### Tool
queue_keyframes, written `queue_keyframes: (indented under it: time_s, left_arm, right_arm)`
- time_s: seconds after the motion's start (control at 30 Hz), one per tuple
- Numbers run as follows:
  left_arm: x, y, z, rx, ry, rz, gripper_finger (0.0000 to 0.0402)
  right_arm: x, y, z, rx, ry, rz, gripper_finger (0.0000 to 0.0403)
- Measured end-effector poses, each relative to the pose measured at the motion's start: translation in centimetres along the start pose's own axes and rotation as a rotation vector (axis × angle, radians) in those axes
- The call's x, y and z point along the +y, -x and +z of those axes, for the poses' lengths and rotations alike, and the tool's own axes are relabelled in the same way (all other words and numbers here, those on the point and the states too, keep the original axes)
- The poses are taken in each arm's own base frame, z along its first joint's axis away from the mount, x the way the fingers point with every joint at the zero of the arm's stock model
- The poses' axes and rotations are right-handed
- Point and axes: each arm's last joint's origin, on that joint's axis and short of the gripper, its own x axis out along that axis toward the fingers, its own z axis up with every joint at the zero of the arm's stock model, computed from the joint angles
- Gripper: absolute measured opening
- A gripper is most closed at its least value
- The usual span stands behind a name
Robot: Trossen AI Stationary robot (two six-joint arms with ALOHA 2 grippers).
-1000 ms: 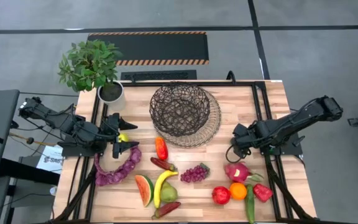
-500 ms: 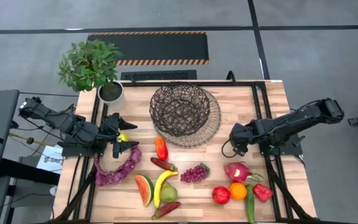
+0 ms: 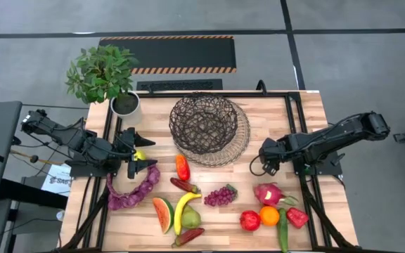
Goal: Build produce basket
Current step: Put the lime into the basket
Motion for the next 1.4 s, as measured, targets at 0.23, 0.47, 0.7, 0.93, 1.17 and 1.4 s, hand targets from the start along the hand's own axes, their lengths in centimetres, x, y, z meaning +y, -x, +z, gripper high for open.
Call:
queue_keyframes:
  time_s: [0.23, 0.47, 0.7, 0.93, 1.17, 1.4]
  left_arm:
    - [0.0, 0.0, 0.0, 0.0, 0.001, 0.0, 0.0368]
    - [0.0, 0.0, 0.0, -0.001, 0.003, 0.0, 0.0368]
    - [0.0, 0.0, 0.0, -0.001, 0.005, 0.0, 0.0368]
    - [0.0, 0.0, 0.0, -0.011, 0.005, 0.017, 0.0368]
    - [0.0, 0.0, 0.0, -0.013, 0.005, 0.02, 0.0368]
    - [0.1, 0.0, 0.1, -0.015, 0.003, 0.025, 0.0368]
  right_arm:
    - [0.7, 1.8, 1.3, -0.106, -0.009, 0.009, 0.0227]
    - [1.7, 5.8, 3.6, -0.283, 0.013, 0.048, 0.0226]
    - [3.6, 11.1, 5.8, -0.517, 0.098, 0.214, 0.0234]
    - [6.1, 16.4, 7.2, -0.867, 0.259, 0.455, 0.0235]
    - [8.2, 21.0, 6.8, -1.202, 0.478, 0.794, 0.0239]
    - [8.8, 23.3, 6.0, -1.383, 0.59, 0.993, 0.0239]
